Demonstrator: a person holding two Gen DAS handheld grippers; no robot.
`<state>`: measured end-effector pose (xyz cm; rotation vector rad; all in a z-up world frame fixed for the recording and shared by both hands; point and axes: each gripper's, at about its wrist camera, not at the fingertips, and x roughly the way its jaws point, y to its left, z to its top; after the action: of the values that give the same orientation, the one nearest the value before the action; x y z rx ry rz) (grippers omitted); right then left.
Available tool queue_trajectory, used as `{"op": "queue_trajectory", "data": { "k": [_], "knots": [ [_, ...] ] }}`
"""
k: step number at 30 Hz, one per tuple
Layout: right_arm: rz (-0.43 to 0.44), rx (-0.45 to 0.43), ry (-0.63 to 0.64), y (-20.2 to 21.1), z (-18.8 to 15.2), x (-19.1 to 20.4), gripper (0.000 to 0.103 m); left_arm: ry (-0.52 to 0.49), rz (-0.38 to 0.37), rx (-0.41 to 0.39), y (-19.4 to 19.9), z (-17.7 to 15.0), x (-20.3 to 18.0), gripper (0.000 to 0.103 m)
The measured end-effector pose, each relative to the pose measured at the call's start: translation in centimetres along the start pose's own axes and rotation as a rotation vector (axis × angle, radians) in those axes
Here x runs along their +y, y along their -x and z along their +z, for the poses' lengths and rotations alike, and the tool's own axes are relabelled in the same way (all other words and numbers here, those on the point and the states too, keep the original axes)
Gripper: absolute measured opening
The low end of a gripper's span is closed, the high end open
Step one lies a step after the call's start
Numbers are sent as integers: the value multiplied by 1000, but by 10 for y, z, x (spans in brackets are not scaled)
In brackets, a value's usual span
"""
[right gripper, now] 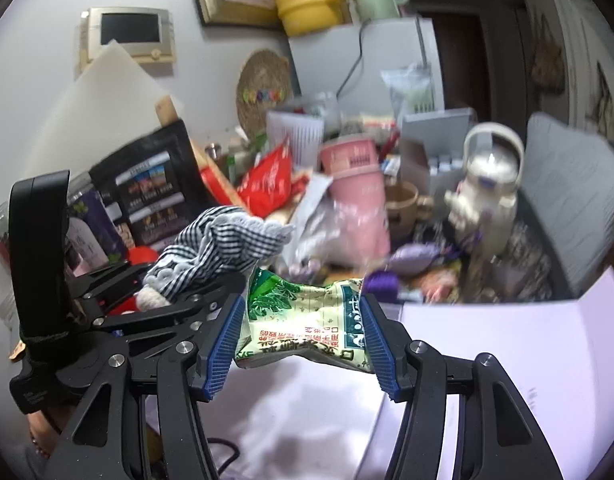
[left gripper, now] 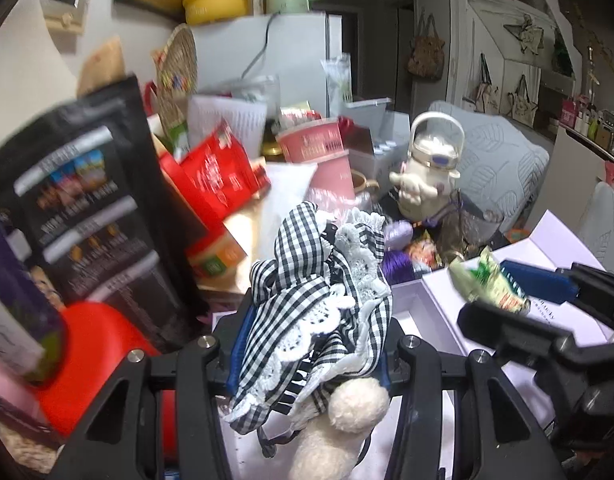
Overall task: Organize soft objects
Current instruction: 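Carry cloth in left gripper while right gripper carries green packet to the box, then open left gripper over the box while right gripper releases green packet inside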
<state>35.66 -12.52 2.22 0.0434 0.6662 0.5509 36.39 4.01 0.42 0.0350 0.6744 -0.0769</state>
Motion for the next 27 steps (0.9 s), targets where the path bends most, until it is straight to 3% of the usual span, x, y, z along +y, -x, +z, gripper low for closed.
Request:
{"op": "queue_trajectory", "data": {
  "k": [12, 23, 27],
  "knots": [
    [-59, 76, -7, -25, -11, -14, 59, -1, 72, 107, -39, -12, -3, 47],
    [-81, 110, -40, -39, -13, -24, 63, 14, 53, 198, -55, -17, -3, 47],
    [-91, 107, -51, -39, -13, -28, 66, 15, 68, 202, -56, -16, -3, 59]
  ]
}}
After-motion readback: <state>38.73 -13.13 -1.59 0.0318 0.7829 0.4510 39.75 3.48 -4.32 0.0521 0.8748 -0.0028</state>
